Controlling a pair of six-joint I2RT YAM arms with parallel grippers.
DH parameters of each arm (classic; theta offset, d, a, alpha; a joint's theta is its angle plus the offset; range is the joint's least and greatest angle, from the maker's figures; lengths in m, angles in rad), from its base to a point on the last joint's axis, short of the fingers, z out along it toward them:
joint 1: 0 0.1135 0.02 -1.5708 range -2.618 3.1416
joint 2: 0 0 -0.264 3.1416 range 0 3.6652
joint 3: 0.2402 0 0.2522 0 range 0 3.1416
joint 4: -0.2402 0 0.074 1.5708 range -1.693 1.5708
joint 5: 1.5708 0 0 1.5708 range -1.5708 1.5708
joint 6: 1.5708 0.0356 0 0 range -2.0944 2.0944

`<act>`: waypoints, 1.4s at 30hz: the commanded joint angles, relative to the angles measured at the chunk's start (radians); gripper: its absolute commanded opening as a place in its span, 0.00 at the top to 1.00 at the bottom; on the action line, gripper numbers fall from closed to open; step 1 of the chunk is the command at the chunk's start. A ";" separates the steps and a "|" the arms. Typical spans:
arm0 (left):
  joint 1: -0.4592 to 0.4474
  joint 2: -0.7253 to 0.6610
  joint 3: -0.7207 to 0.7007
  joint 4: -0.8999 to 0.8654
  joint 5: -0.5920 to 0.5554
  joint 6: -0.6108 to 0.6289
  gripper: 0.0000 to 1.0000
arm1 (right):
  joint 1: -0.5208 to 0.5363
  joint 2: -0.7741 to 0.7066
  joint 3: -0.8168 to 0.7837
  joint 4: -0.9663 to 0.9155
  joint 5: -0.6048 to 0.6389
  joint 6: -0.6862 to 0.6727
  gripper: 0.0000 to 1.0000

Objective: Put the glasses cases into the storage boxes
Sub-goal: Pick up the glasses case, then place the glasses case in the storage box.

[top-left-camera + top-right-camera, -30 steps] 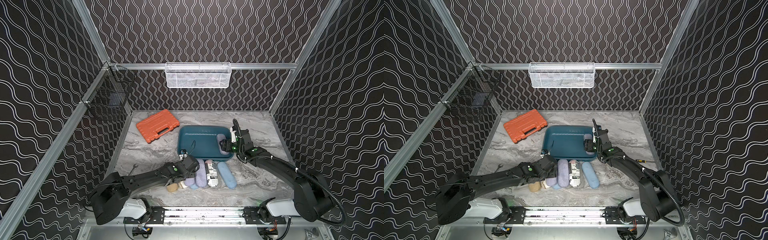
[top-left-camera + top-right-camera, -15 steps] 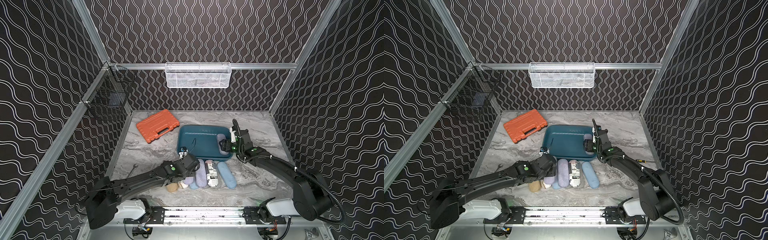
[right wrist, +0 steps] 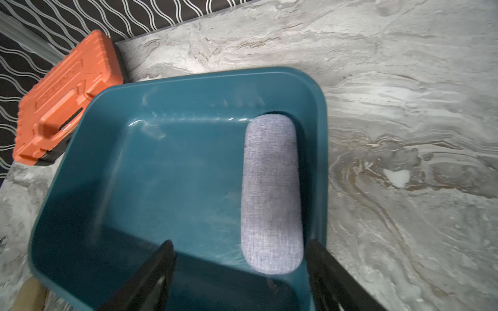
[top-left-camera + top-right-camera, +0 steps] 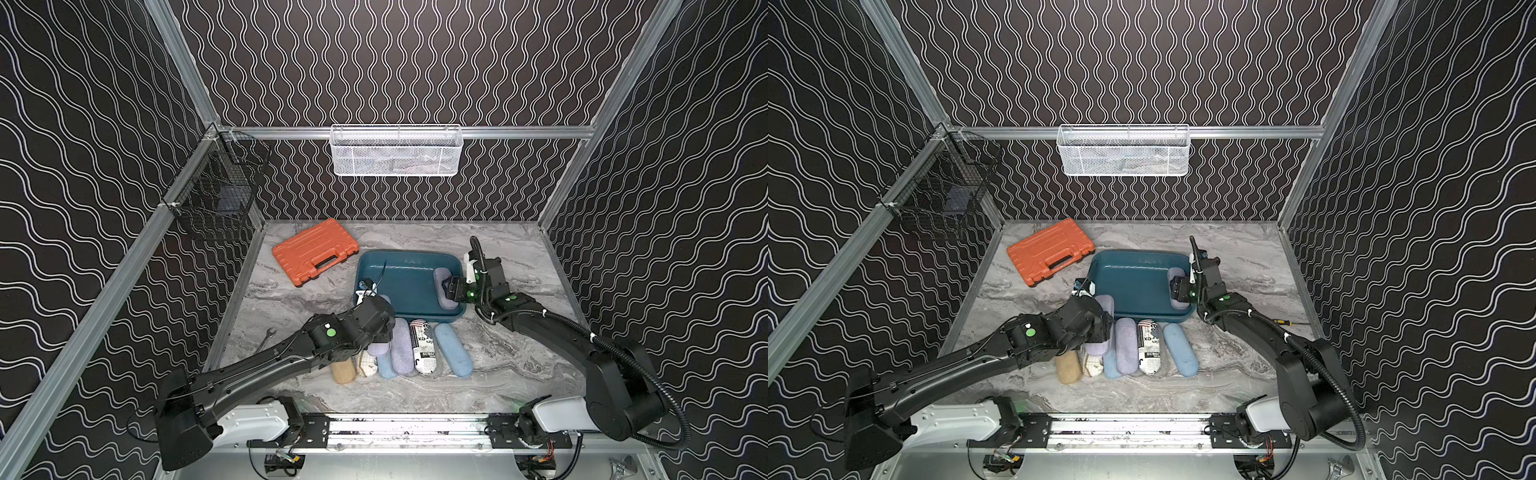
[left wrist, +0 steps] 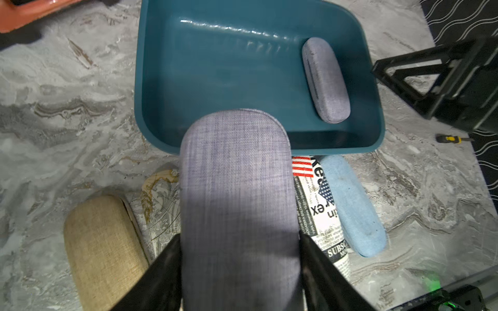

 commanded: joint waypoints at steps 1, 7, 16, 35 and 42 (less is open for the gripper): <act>0.001 0.045 0.050 0.070 -0.019 0.079 0.44 | -0.003 -0.008 0.005 0.021 0.001 0.009 0.22; 0.036 0.208 0.168 0.221 0.006 0.162 0.44 | -0.014 -0.044 0.004 0.004 0.016 0.005 0.22; 0.135 0.485 0.382 0.338 0.124 0.234 0.44 | -0.049 -0.120 -0.015 -0.019 0.049 0.006 0.22; 0.184 0.871 0.634 0.368 0.184 0.246 0.44 | -0.097 -0.151 -0.045 -0.018 0.068 0.014 0.22; 0.197 0.935 0.653 0.377 0.194 0.232 0.44 | -0.100 -0.140 -0.043 -0.016 0.062 0.012 0.22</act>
